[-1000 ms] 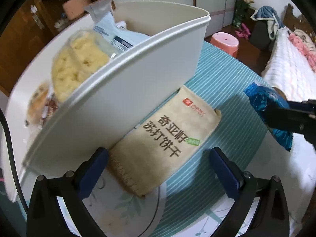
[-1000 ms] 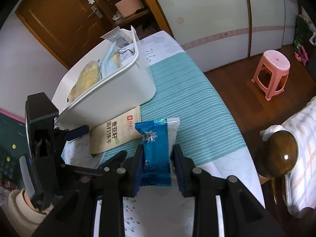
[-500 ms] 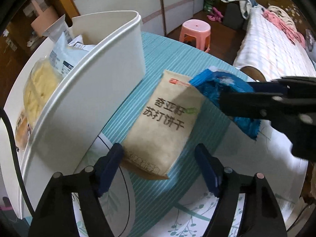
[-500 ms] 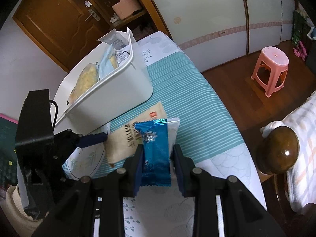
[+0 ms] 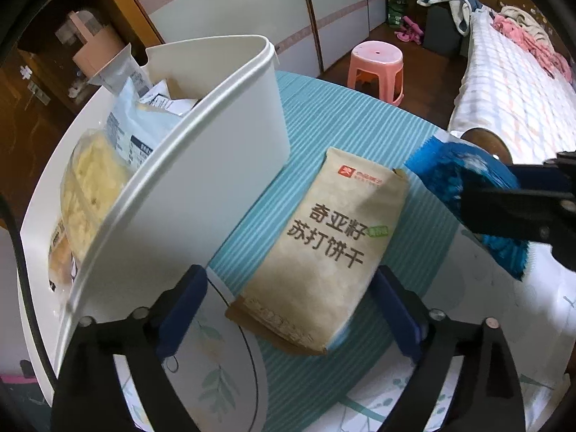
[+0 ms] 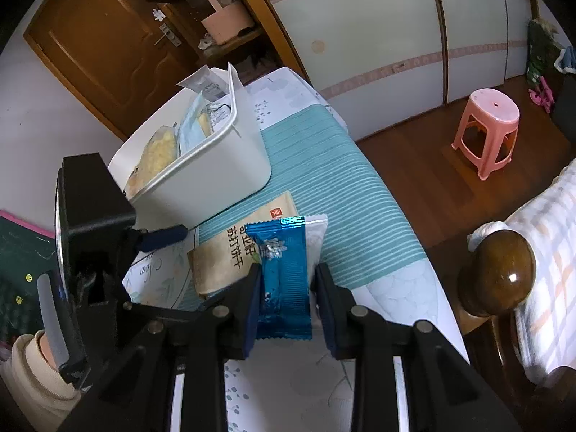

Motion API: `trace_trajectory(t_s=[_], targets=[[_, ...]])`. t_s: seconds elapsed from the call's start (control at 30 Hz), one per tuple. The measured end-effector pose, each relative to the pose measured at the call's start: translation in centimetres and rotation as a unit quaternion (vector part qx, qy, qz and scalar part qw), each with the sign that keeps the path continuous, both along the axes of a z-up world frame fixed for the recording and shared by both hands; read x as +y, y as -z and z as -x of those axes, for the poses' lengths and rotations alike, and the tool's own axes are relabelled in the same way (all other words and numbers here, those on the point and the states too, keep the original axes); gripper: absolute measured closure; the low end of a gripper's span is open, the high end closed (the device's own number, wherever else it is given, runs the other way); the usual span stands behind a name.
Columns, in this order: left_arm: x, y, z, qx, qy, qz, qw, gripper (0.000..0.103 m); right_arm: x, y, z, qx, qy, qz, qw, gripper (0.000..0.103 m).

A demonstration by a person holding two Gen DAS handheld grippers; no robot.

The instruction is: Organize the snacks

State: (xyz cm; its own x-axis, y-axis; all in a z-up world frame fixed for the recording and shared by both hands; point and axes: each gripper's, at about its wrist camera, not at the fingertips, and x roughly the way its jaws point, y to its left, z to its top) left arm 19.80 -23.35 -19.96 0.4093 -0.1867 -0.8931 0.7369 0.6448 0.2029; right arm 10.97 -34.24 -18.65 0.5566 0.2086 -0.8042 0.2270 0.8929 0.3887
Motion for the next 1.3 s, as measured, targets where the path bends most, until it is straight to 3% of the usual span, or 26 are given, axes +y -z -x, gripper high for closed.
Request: trace_trajectory(t_s=[0.1, 0.27, 0.33, 0.4, 0.43, 0.73, 0.9, 0.93, 0.97, 1.0, 1.1, 1.3], targets=[[-0.4, 0.2, -1.1, 0.02, -0.007, 0.007, 0.9998, 0.005, 0.0, 0.0, 0.1, 0.001, 0.0, 0.0, 1.0, 0.074], [-0.1, 1.0, -2.5, 0.094, -0.019, 0.044, 0.9944, 0.005, -0.2, -0.1, 0.3, 0.001, 0.003, 0.002, 1.0, 0.074], [-0.1, 1.0, -2.6, 0.104, -0.016, 0.051, 0.9931, 0.01, -0.1, -0.1, 0.3, 0.002, 0.004, 0.001, 1.0, 0.074], [0.1, 0.5, -2.3, 0.098, -0.008, 0.061, 0.9932, 0.033, -0.1, -0.1, 0.4, 0.003, 0.004, 0.001, 1.0, 0.074], [-0.1, 0.3, -2.1, 0.097, -0.007, 0.06, 0.9935, 0.038, -0.1, -0.1, 0.5, 0.003, 0.004, 0.001, 1.0, 0.074], [1.9, 0.1, -0.8, 0.083, -0.079, 0.061, 0.9915, 0.04, 0.7, -1.5, 1.2, -0.011, -0.007, 0.007, 1.0, 0.074], [5.4, -1.9, 1.5, 0.069, -0.125, 0.083, 0.9863, 0.043, 1.9, -2.5, 1.8, -0.02, -0.026, 0.011, 0.999, 0.074], [6.4, -2.7, 2.2, 0.067, -0.133, 0.096, 0.9841, 0.052, 2.3, -2.7, 2.0, -0.022, -0.031, 0.012, 0.999, 0.074], [7.2, -3.3, 2.7, 0.071, -0.137, 0.11, 0.9818, 0.09, 2.7, -3.0, 2.0, -0.023, -0.036, 0.012, 0.999, 0.074], [8.1, -4.2, 3.2, 0.067, -0.149, 0.113, 0.9801, 0.099, 3.1, -3.2, 2.2, -0.025, -0.042, 0.012, 0.999, 0.074], [11.1, -6.3, 4.1, 0.067, -0.182, 0.147, 0.9698, 0.1, 5.0, -4.2, 2.5, -0.033, -0.066, 0.019, 0.997, 0.074], [15.2, -9.1, 4.4, 0.044, -0.211, 0.176, 0.9604, 0.102, 8.5, -6.2, 2.7, -0.059, -0.107, 0.036, 0.992, 0.074]])
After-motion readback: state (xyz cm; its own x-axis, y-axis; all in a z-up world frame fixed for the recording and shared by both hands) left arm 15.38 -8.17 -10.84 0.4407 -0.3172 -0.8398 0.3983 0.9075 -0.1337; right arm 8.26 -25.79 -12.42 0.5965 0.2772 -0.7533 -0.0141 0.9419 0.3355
